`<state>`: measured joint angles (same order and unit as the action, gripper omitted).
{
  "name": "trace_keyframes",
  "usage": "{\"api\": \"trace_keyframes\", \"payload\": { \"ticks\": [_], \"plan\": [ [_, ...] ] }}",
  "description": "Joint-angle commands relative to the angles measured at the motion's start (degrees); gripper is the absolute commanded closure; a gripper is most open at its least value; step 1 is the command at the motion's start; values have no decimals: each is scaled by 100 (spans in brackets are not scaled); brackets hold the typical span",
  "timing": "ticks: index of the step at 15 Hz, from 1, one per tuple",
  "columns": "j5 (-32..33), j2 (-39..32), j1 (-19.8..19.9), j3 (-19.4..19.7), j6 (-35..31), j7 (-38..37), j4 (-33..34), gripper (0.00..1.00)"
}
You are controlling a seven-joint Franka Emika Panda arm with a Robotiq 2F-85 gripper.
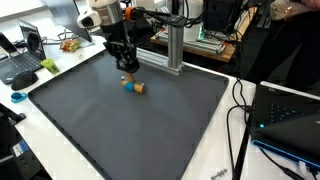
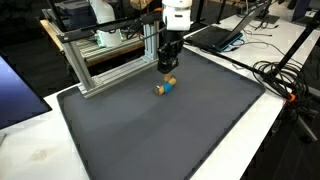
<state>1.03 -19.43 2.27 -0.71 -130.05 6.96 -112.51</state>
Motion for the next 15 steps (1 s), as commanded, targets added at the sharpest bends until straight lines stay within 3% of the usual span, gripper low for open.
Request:
{"api": "trace_keyframes", "payload": {
  "ticks": [1, 9, 15],
  "plan": [
    [23, -99, -33, 41, -454, -78, -82, 78],
    [159, -28, -78, 95, -1239, -236, -99, 78],
    [-6, -119, -52, 26, -979, -176, -84, 78]
  ]
}}
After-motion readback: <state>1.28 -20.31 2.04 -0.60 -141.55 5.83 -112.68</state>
